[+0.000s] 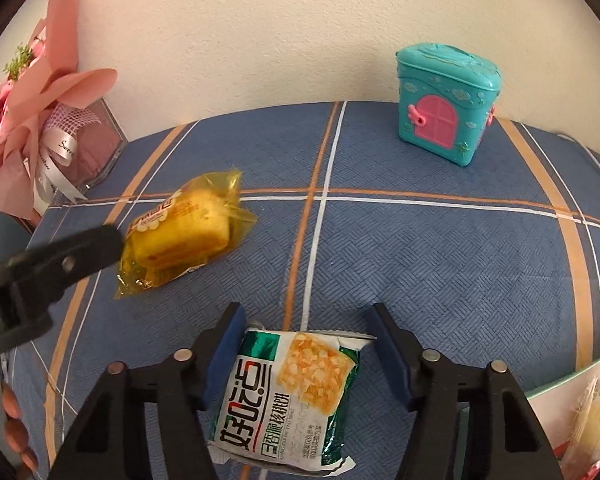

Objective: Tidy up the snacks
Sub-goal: 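Move both open tools back toward the yellow bread and cracker packs, then grasp the yellow bread pack with the left tool while the right tool grasps the cracker pack, then carry the yellow bread pack with the left tool while the right tool carries the cracker pack to the tray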

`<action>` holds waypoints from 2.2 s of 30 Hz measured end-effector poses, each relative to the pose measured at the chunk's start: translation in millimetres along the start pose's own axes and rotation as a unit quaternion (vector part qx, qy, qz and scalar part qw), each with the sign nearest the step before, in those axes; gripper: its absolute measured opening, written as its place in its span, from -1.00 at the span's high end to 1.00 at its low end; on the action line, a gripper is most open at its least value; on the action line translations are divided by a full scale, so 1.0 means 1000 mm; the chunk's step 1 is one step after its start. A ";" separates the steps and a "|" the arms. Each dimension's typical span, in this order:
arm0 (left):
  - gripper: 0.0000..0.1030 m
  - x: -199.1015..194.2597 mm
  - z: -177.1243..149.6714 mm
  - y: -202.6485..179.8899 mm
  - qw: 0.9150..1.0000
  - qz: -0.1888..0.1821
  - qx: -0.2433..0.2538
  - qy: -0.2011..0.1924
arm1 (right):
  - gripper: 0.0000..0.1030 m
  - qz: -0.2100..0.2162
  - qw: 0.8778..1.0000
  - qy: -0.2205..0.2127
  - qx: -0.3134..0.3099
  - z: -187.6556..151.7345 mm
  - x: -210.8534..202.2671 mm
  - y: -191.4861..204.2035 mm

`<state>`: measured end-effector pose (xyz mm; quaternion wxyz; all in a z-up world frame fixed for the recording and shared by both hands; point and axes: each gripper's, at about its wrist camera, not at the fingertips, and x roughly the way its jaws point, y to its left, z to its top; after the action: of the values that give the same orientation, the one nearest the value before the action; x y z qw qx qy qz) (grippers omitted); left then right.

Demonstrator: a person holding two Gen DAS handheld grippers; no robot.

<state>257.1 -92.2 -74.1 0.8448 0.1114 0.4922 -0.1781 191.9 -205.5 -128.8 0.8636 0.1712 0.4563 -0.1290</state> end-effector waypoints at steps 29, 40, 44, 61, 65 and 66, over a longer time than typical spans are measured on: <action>-0.96 0.040 0.018 -0.038 0.999 0.016 0.035 0.031 | -0.26 0.010 0.999 0.045 -0.003 -0.011 -0.013 -0.014; -0.42 0.047 0.022 -0.057 0.988 0.042 0.146 0.032 | -0.26 0.021 0.996 0.084 0.004 -0.026 -0.038 -0.030; 0.05 0.046 0.021 -0.058 0.989 0.032 0.137 0.053 | -0.27 0.020 0.995 0.098 0.002 -0.035 -0.045 -0.031; 0.28 0.002 -0.050 -0.013 0.995 -0.042 -0.002 0.093 | -0.13 -0.009 0.989 0.144 -0.039 -0.079 -0.061 0.002; 0.28 -0.014 -0.079 -0.003 0.993 -0.066 -0.045 0.089 | -0.02 -0.013 0.989 0.146 -0.031 -0.091 -0.068 0.006; 0.29 -0.018 -0.084 -0.002 0.992 -0.072 -0.054 0.087 | -0.02 -0.015 0.989 0.146 -0.029 -0.095 -0.072 0.006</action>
<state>181.7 -60.4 -99.3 0.7887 0.0448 0.5794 -0.2007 84.2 -156.4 -117.4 0.7902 0.1563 0.5837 -0.1018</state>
